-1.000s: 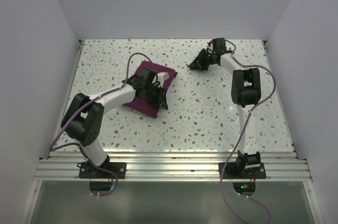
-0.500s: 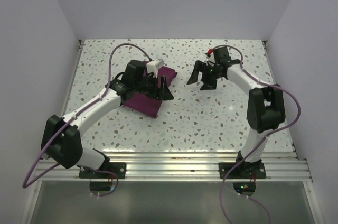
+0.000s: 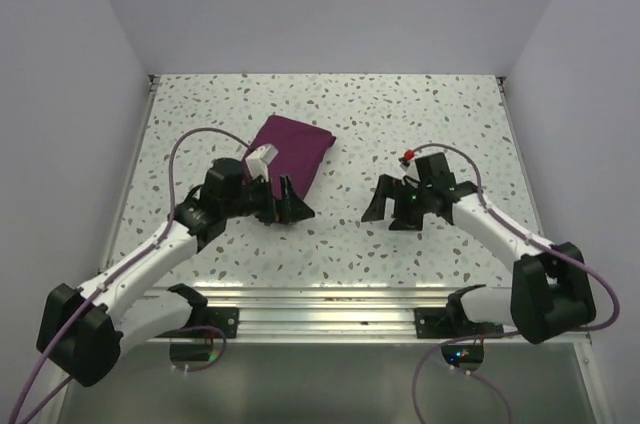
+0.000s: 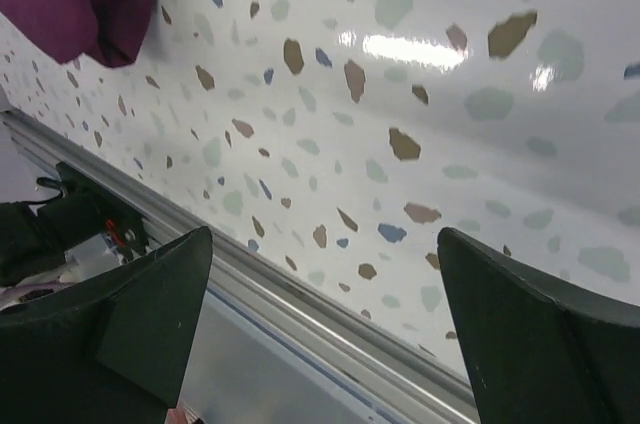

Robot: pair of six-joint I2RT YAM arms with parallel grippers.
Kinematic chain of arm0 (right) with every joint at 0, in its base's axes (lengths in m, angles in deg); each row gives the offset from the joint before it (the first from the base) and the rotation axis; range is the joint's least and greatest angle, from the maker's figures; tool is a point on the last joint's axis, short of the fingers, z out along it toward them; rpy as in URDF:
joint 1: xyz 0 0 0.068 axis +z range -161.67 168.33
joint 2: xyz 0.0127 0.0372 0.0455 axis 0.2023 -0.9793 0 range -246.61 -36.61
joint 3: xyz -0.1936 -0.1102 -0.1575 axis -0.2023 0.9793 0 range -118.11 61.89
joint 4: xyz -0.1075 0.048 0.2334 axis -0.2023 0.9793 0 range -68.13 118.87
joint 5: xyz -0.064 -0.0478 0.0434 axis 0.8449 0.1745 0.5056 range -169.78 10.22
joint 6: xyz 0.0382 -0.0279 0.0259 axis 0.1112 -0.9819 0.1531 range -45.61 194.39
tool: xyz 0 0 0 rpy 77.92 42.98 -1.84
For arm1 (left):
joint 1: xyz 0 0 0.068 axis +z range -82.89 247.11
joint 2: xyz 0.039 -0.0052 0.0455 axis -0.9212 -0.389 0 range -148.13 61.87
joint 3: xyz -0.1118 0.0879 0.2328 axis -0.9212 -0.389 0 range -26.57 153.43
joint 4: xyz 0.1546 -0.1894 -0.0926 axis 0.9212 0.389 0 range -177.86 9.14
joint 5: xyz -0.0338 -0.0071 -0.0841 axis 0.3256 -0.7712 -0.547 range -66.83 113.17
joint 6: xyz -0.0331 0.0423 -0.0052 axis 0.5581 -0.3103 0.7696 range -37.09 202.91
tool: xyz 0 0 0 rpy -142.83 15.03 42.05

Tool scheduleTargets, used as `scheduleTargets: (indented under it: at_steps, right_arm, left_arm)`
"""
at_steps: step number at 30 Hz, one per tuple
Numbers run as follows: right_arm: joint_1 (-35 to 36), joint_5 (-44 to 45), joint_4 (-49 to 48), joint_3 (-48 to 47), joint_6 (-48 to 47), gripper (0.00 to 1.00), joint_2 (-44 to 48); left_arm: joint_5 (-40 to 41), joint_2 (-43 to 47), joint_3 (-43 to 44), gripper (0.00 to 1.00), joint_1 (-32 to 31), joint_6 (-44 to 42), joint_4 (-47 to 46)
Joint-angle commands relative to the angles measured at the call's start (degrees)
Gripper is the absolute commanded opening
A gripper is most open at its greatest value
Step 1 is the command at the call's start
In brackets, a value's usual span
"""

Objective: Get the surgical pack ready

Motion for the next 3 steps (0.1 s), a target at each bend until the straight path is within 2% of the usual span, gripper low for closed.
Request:
scheduleTargets:
  at_steps: [1,3]
  right_arm:
    - [-0.11,-3.66,-6.26,5.99,4.27,0.99,8.30]
    - [-0.20,-3.84,-10.03,10.30,5.86,0.99,16.99]
  left_arm:
    - [-1.34,8.12,-4.85,1.00,0.16,6.06,-6.16]
    - [-0.56,13.92,-10.47,1.00,0.16,10.97,-8.45]
